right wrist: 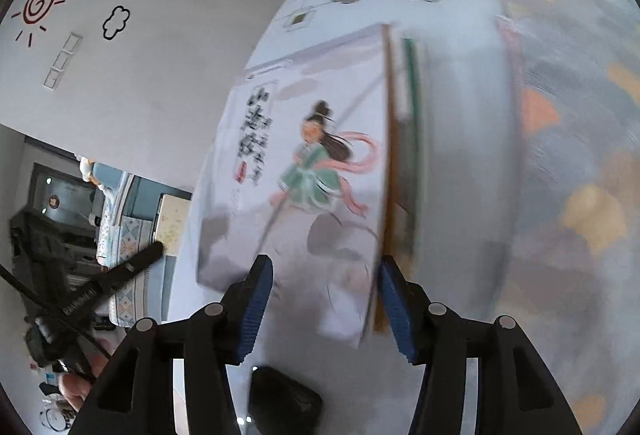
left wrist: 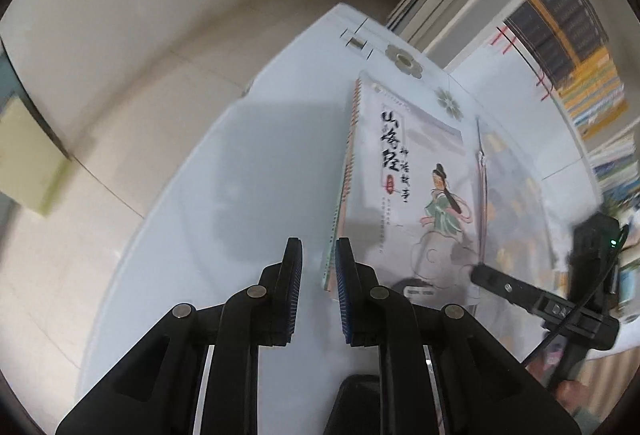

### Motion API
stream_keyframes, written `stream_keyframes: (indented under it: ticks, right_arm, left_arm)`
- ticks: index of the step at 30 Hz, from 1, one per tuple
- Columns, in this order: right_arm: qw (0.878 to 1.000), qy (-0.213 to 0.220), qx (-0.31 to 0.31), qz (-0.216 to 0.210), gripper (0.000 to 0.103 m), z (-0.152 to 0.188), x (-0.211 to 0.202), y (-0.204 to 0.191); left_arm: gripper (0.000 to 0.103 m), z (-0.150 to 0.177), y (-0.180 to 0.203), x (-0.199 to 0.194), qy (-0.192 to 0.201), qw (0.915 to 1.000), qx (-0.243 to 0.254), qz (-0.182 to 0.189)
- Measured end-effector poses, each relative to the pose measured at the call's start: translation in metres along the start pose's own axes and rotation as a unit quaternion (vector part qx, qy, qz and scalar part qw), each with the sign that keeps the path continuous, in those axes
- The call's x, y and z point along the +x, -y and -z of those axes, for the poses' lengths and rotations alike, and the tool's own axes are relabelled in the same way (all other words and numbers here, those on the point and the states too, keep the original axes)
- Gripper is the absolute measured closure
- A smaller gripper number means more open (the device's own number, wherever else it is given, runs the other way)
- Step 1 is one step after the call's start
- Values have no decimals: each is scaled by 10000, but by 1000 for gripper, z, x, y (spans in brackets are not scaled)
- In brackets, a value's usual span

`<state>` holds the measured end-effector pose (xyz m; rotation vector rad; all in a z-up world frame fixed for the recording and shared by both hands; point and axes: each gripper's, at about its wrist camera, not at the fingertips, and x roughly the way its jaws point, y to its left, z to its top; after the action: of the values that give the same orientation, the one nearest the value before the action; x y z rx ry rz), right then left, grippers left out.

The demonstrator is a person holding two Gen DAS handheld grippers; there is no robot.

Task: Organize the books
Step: 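Open the left tool and withdraw it from the stack, then move the left tool back over the white booklet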

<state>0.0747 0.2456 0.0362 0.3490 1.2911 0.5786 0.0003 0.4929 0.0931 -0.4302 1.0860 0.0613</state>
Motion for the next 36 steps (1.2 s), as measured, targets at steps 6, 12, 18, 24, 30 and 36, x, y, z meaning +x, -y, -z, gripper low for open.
stream_keyframes:
  ticks: [6,12,18,24,30,36]
  right_arm:
    - [9976,355,-65,595,50,34,-72,42]
    - [9824,1115,4,1498,48,70,-181,105]
    - [9689,1736,263,1745,48,97,-283,167]
    - [9538,2187,454,2009,47,122,-361,216]
    - [9428,2484,434,2179,46,140,-400,239]
    - [9369,2694,466,2180,31,148,-423,259]
  left_arm:
    - [88,9,83,-19,225,9968,614,-469]
    - [88,39,196,-33,441,9907,1181,-516]
    - [88,75,303,-51,685,9853,1526,-352]
    - [88,115,391,-60,791,9808,1775,-149]
    - [88,148,460,-58,845,9724,2170,-171]
    - [82,170,498,-55,842,9679,2357,-236]
